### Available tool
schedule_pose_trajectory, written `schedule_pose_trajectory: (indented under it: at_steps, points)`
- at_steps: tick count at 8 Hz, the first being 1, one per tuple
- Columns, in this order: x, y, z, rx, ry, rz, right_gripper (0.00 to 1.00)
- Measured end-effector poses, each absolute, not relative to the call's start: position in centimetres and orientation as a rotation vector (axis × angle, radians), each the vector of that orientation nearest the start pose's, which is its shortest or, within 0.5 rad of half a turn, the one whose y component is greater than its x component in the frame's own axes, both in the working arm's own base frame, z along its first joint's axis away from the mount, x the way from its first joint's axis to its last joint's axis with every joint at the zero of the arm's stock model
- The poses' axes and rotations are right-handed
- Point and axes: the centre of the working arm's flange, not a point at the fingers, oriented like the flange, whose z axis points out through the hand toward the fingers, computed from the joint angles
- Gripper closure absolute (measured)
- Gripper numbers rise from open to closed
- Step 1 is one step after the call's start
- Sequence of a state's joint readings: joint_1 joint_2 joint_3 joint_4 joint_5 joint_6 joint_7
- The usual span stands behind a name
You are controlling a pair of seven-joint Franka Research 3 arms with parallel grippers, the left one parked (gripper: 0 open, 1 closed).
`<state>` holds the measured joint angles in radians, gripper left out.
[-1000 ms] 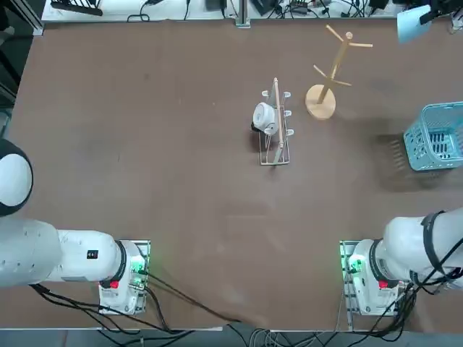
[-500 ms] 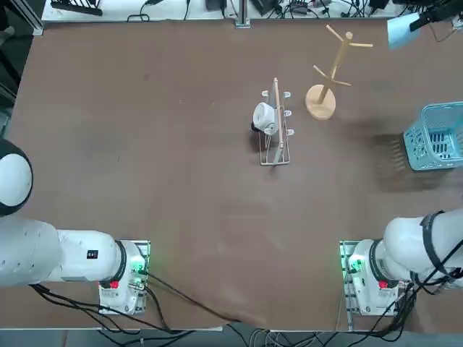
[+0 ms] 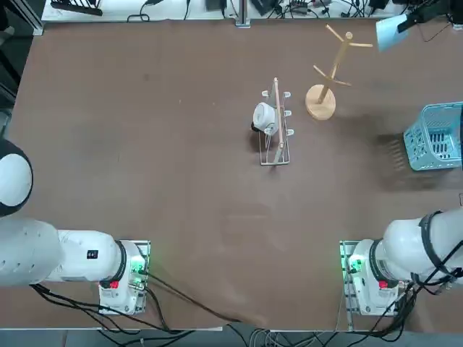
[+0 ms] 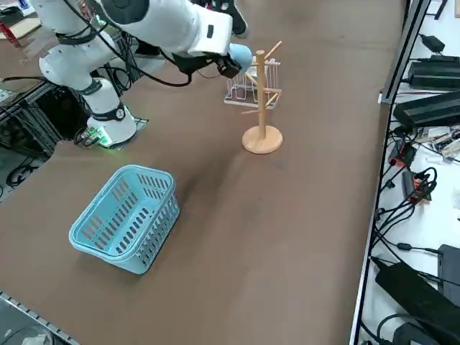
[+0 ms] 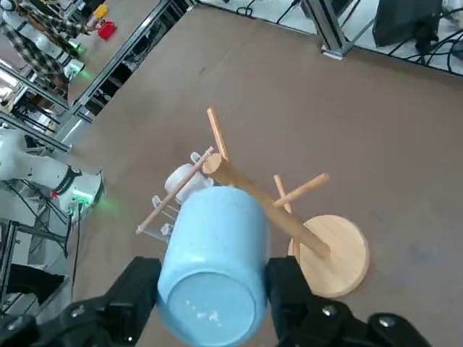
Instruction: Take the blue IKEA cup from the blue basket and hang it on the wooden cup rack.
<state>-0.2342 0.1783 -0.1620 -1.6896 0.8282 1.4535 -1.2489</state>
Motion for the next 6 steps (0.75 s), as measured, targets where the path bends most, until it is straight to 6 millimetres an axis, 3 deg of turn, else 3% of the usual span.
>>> schedule_pose_trajectory:
  at_steps: [3, 6]
  points:
    - [57.8, -13.0, 47.7, -2.109, -0.881, -0.390, 0.15]
    - [58.6, -11.7, 47.1, -2.099, -0.894, -0.400, 0.15]
